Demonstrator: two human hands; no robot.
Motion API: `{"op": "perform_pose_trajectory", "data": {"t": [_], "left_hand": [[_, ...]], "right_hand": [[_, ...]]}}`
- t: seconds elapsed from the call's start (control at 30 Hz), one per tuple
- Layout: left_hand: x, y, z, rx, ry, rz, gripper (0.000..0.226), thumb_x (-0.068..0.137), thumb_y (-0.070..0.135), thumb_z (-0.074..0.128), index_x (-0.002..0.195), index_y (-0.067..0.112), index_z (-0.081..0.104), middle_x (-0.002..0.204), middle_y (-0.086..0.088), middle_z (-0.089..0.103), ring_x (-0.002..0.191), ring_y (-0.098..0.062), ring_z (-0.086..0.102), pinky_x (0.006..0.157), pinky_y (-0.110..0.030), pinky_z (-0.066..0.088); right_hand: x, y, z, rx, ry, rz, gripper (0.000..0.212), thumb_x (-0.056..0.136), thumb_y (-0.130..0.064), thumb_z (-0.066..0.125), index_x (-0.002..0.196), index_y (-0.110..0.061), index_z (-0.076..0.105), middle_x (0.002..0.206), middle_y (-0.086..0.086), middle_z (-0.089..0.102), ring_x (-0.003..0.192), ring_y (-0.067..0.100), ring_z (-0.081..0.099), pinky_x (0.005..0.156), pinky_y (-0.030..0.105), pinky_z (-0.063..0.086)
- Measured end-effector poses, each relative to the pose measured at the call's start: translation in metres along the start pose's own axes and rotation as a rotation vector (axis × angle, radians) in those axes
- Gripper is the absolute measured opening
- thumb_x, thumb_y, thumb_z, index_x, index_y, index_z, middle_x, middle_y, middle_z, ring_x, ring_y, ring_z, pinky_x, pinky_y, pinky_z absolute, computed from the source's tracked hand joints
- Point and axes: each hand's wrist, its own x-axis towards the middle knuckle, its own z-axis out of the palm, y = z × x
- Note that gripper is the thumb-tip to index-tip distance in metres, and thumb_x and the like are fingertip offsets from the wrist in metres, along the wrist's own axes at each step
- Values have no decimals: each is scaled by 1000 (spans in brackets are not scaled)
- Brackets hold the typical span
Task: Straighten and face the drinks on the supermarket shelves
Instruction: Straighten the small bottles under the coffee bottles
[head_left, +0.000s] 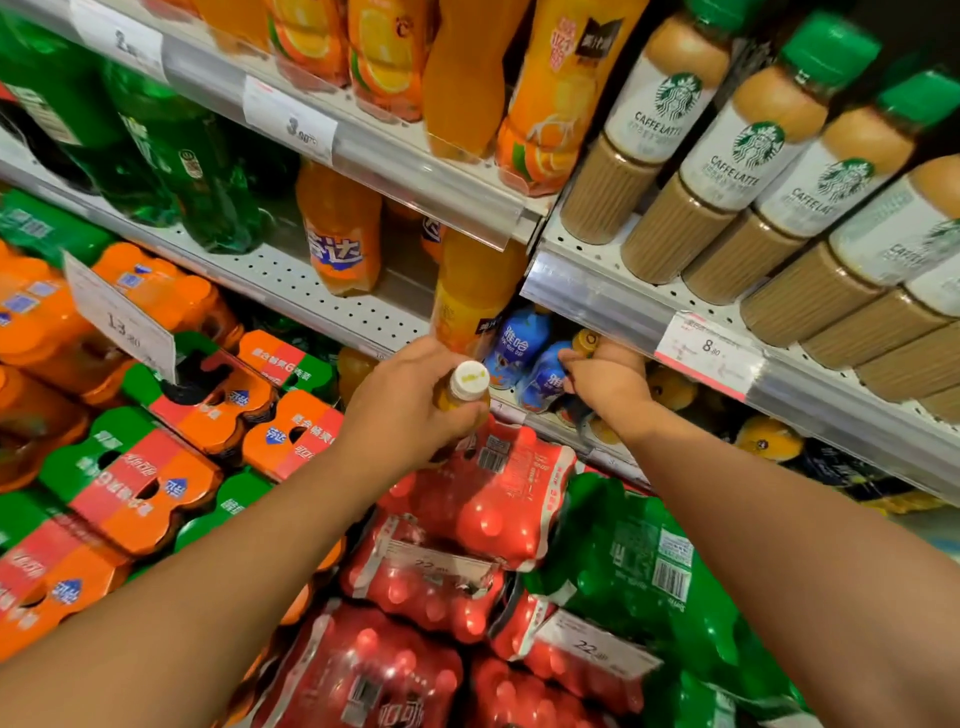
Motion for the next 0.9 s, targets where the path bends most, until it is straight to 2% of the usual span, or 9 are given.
{"op": "perform_pose_trajectory", "data": {"t": [0.07,0.13,0.2,0.43,0.6,0.67,0.73,0.83,0.9], "left_hand": [[0,-2,1,-3,18,-1,36,73,35,79,106,25,68,86,21,48,82,-5,47,69,-29,43],[0,-2,2,-10,32,-4,35,73,37,78,105,26,68,86,23,48,81,-4,47,68,-29,43],[0,-1,3,-15,35,-9,34,73,38,78,104,27,68,85,23,48,81,-4,48,68,-30,45],[-3,8,6,11,39,4,34,75,36,77,106,26,69,85,18,48,80,-5,48,67,-30,46],[-1,16,9,47,18,9,34,74,36,77,106,27,70,81,20,46,78,-6,48,64,-26,41],[1,20,9,63,9,17,32,74,34,79,103,24,72,79,17,47,76,-8,49,62,-27,41],[1,27,10,101,-14,33,29,73,32,80,99,21,73,79,12,50,74,-13,51,61,-31,45],[2,44,15,160,-74,73,27,75,34,79,95,17,74,82,1,55,74,-20,55,59,-38,48],[1,59,21,177,-113,117,25,76,34,78,93,16,73,82,-1,54,74,-22,56,58,-41,47]], "right_hand": [[8,-5,-3,-34,2,-13,25,93,-35,57,90,-10,60,92,21,66,82,37,67,74,40,56],[15,-8,-5,-73,9,-23,26,94,-36,55,96,-11,61,102,17,66,94,31,64,74,33,49],[20,-9,-3,-63,-15,-5,25,95,-36,53,96,-11,59,106,17,67,98,28,64,70,29,47],[21,-5,0,-69,8,-1,29,93,-43,52,82,-16,55,104,17,68,96,32,66,87,39,53],[2,-2,-3,-214,3,-74,34,95,-43,52,77,-15,50,85,12,57,90,30,60,67,31,41],[-17,5,-7,-186,58,-188,25,94,-30,58,104,-7,56,102,17,59,102,34,58,76,34,45],[-40,14,-12,-81,61,-326,47,90,-10,57,133,-1,44,131,21,51,119,35,51,97,35,43],[-78,32,-19,1,-12,-468,62,88,2,49,147,-9,32,156,10,26,139,25,33,114,31,27],[-97,48,-22,22,-97,-499,62,89,-1,47,148,-14,31,150,5,36,135,16,38,110,26,30]]}}
